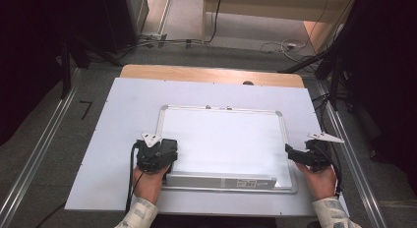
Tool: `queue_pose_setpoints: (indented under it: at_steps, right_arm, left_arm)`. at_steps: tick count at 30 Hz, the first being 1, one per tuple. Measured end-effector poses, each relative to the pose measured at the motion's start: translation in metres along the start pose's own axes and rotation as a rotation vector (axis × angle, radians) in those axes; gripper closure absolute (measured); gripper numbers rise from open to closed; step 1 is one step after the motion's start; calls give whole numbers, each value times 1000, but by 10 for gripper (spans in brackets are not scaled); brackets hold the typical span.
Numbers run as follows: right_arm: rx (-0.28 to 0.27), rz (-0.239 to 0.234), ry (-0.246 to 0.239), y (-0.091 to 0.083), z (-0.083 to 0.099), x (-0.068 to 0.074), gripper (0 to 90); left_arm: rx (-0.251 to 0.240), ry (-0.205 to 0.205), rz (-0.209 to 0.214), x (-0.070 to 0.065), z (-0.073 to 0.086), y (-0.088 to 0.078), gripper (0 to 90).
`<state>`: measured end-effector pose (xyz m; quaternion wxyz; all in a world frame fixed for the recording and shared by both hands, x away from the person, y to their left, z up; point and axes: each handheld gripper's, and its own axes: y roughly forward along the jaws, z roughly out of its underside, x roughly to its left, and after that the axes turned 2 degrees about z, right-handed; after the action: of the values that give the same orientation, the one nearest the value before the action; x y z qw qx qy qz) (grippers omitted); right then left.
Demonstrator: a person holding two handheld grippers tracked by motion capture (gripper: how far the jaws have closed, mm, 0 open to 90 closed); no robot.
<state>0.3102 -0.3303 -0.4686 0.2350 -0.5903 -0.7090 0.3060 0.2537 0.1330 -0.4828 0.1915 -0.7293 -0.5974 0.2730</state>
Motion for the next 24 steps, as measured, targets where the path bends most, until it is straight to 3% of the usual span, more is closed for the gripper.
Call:
queue_pose_setpoints:
  at_steps: [4, 6, 16, 24]
  right_arm:
    - [1, 0, 5, 0, 0, 0, 131]
    - [1, 3, 6, 0, 0, 0, 131]
    - [-1, 3, 5, -1, 1, 0, 131]
    - [-2, 5, 12, -1, 1, -1, 131]
  left_arm:
    - [-17, -48, 60, 12, -1, -8, 321]
    - [-26, -55, 66, 18, -2, -12, 306]
    - [-62, -74, 17, 50, -3, -24, 287]
    - [-80, -100, -5, 63, -4, -29, 284]
